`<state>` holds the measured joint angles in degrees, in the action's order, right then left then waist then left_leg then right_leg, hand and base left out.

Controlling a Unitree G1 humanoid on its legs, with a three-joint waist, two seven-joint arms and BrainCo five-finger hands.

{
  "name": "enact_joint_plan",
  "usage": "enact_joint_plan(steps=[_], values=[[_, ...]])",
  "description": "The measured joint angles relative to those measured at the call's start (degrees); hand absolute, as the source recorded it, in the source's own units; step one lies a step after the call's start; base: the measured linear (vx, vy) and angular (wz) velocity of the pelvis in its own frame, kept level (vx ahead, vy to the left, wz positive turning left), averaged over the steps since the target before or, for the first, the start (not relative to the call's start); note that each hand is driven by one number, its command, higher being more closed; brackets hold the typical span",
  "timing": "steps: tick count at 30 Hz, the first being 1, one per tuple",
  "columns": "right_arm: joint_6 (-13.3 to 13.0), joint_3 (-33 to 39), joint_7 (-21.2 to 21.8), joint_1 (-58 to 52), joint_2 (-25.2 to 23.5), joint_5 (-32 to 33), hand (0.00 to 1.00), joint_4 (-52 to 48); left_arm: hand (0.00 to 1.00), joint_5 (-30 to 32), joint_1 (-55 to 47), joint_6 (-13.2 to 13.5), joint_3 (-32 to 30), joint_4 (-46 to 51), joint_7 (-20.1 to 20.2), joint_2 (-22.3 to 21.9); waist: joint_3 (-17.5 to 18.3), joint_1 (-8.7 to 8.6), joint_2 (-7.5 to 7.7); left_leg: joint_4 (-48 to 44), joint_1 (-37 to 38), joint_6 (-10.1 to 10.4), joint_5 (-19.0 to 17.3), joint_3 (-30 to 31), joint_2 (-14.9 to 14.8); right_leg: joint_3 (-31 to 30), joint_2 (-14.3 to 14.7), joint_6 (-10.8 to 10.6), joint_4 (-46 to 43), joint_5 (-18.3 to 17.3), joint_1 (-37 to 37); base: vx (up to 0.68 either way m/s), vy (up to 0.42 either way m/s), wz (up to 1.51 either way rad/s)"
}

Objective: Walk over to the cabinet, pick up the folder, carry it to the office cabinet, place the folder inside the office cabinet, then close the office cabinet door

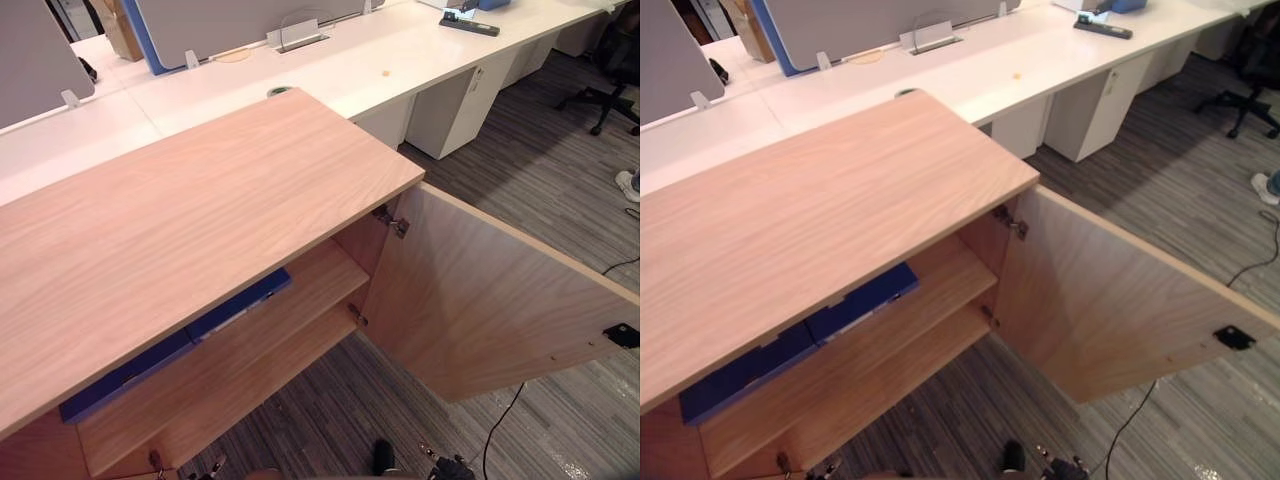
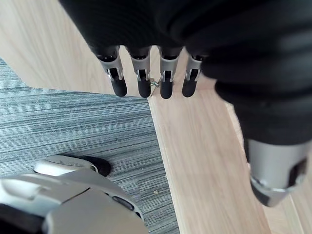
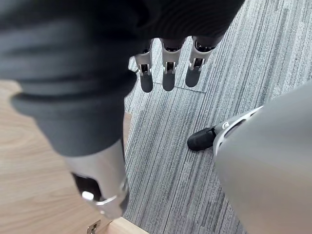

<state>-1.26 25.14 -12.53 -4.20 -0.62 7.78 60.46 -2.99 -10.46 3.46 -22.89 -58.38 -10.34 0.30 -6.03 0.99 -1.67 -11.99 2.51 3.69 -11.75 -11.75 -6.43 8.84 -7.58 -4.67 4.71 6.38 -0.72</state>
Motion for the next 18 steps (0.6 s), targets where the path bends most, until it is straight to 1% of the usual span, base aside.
enact_joint_plan(steps=[4,5,7,8,9,10,11,12,13,14,15,16,17,18], values=[[0.01,-0.25,0.0,-0.14,0.01,0.02,0.0,-0.12,0.0,0.32,-0.05,0.26,0.03,-0.02,0.0,-0.07,0.35,0.42,0.05,0.82,1.61,0.0,-0.01,-0.55,0.3,0.15,-0.06,0.18,-0.01,0.14,-0.56,0.02,0.031,-0.14],[0.02,-0.3,-0.01,-0.1,0.04,0.03,0.0,-0.25,0.0,0.43,-0.02,0.39,0.03,-0.02,0.0,-0.07,0.37,0.42,0.08,0.78,1.68,-0.01,-0.01,-0.93,0.35,0.11,-0.07,0.51,-0.09,0.39,-0.33,-0.04,0.039,-0.22],[0.11,-0.94,-0.06,0.07,0.17,0.12,0.0,-1.82,0.0,0.48,0.1,0.48,-0.15,0.01,0.01,-0.1,0.31,0.54,0.12,0.61,1.72,-0.05,-0.03,-2.44,0.23,-0.05,0.1,0.4,-1.12,0.88,1.26,-0.1,0.027,-0.58],[0.08,-3.13,-0.18,0.88,0.01,0.4,0.0,-5.1,0.0,0.51,0.27,0.51,-0.86,0.07,0.0,-0.49,0.27,1.0,-0.04,0.49,1.62,-0.19,-0.11,-5.73,-0.67,2.03,1.24,0.82,-3.66,2.29,4.45,-0.17,-0.009,-1.08],[0.09,-4.27,-0.27,1.41,-0.1,0.61,0.0,-7.13,0.0,0.51,0.39,0.52,-1.09,0.09,0.01,-0.55,0.2,1.23,-0.03,0.36,1.54,-0.33,-0.1,-7.54,-1.07,3.85,1.9,2.01,-4.37,3.47,6.04,-0.25,-0.044,-1.8],[0.01,-6.41,-0.9,2.88,-0.15,0.88,0.0,-12.86,0.0,0.6,0.63,0.51,-1.2,0.06,0.02,-0.43,0.02,1.66,0.08,0.44,1.62,-1.4,0.03,-11.43,-2.01,8.18,3.3,4.19,-3.02,7.18,8.17,-0.18,-0.079,-1.32],[-0.01,-6.49,-1.01,2.99,-0.19,0.93,0.0,-14.2,0.0,0.62,0.6,0.51,-1.18,0.07,0.02,-0.43,0.1,1.65,-0.01,0.66,1.67,-1.46,-0.04,-12.2,-2.12,8.82,3.72,4.17,-2.12,8.29,8.22,-0.21,-0.083,-1.42],[-0.06,-6.44,-1.86,3.83,-0.06,1.15,0.0,-19.24,0.0,0.87,0.48,0.53,-1.02,-0.02,0.0,-0.5,-0.07,1.83,-0.34,1.64,2.43,-1.26,0.17,-14.99,-2.34,15.83,1.3,6.56,-9.93,0.89,10.13,-0.1,-0.058,-0.83],[-0.38,-6.35,-3.34,4.42,1.57,1.07,0.0,-22.73,0.0,0.8,-0.07,0.52,0.25,-0.07,-0.03,-0.48,0.48,1.5,-0.65,1.44,2.56,-1.24,0.43,-16.71,-2.52,23.71,-4.27,7.13,-24.68,-7.91,11.83,-0.04,-0.027,-0.76],[-0.62,-6.09,-3.65,4.89,2.45,0.94,0.0,-23.08,0.0,0.77,-0.09,0.5,0.44,0.04,-0.05,-0.36,0.42,1.18,-0.92,1.22,2.71,-1.05,0.64,-17.2,-2.88,25.94,-6.65,7.46,-29.09,-9.79,11.89,0.03,-0.045,-0.34],[-0.67,-5.49,-4.16,5.66,3.76,0.48,0.0,-23.14,0.0,0.71,-0.26,0.47,1.06,-0.21,-0.05,-0.06,0.84,1.17,-0.76,0.64,2.59,-0.98,0.77,-17.25,-3.54,28.13,-9.78,7.86,-34.09,-11.16,11.89,0.07,-0.106,-0.17],[-0.67,-4.41,-4.73,6.92,5.43,0.0,0.0,-23.15,0.0,0.38,-0.44,0.52,1.33,-0.05,-0.05,0.23,1.19,1.18,-0.17,-0.77,2.23,-0.67,0.92,-17.36,-4.46,29.54,-13.95,8.21,-38.23,-11.14,11.34,0.08,-0.137,-0.18],[-0.7,-4.01,-4.9,7.57,6.13,-0.03,0.0,-23.18,0.0,0.27,-0.56,0.51,1.33,0.07,-0.05,0.54,1.48,1.18,0.47,-1.75,1.66,-0.61,0.9,-17.33,-4.68,29.82,-15.79,9.57,-37.52,-8.95,11.0,0.07,-0.209,-0.39],[-0.81,-3.42,-5.08,9.11,7.48,-0.18,0.0,-23.26,0.0,0.23,0.01,0.27,1.27,-0.47,-0.01,1.61,0.79,1.36,0.85,-3.44,1.35,0.16,1.11,-15.63,-5.27,30.25,-14.15,8.92,-35.78,-8.17,10.72,0.05,-0.287,-0.63]])
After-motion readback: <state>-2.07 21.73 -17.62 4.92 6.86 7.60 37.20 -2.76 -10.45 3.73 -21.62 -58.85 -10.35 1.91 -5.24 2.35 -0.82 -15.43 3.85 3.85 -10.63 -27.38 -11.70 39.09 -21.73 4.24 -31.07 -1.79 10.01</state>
